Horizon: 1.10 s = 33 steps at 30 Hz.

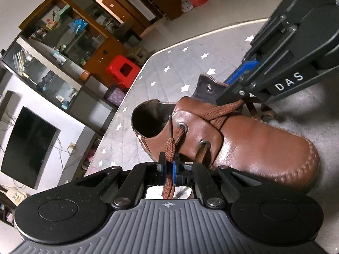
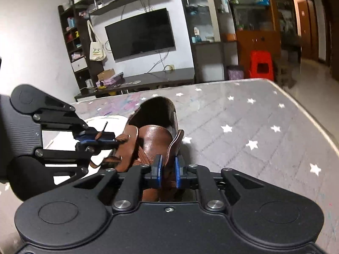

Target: Lace up shoes with both hands

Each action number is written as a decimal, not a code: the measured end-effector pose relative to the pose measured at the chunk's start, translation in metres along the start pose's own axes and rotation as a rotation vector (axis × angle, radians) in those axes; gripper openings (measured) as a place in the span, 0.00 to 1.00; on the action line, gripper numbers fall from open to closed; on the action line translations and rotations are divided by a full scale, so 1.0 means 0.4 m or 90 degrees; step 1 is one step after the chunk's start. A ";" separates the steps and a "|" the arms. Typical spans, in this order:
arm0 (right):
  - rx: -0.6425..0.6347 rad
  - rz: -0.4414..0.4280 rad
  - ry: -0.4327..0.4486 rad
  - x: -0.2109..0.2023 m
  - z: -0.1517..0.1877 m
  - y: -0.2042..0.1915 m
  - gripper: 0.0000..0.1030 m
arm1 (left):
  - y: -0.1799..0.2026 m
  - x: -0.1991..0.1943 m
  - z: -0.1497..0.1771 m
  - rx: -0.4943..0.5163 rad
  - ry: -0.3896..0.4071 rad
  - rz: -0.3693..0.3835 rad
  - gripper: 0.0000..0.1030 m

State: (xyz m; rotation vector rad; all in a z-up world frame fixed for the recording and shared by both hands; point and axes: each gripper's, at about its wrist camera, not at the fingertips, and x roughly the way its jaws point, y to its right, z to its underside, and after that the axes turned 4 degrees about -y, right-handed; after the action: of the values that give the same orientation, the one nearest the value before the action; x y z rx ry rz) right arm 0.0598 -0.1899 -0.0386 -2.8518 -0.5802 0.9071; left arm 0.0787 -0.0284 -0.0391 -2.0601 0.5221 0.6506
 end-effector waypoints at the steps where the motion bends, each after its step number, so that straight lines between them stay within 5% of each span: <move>1: -0.004 -0.002 0.001 0.000 0.000 0.000 0.12 | -0.003 -0.005 -0.003 -0.003 0.004 -0.001 0.05; 8: -0.128 0.016 0.027 0.004 0.011 -0.069 0.12 | 0.017 -0.034 -0.019 0.037 0.007 -0.006 0.05; 12: -0.169 0.024 0.031 -0.001 0.018 -0.088 0.12 | 0.029 -0.019 -0.042 0.113 -0.029 -0.012 0.05; 33: -0.174 0.015 0.029 -0.017 0.023 -0.095 0.15 | 0.015 -0.039 -0.050 0.053 0.007 0.024 0.06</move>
State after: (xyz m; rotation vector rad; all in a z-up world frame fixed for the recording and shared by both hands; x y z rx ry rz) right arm 0.0370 -0.1576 -0.0347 -3.1163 -0.7189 0.8206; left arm 0.0681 -0.0468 -0.0237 -1.9803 0.5862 0.6294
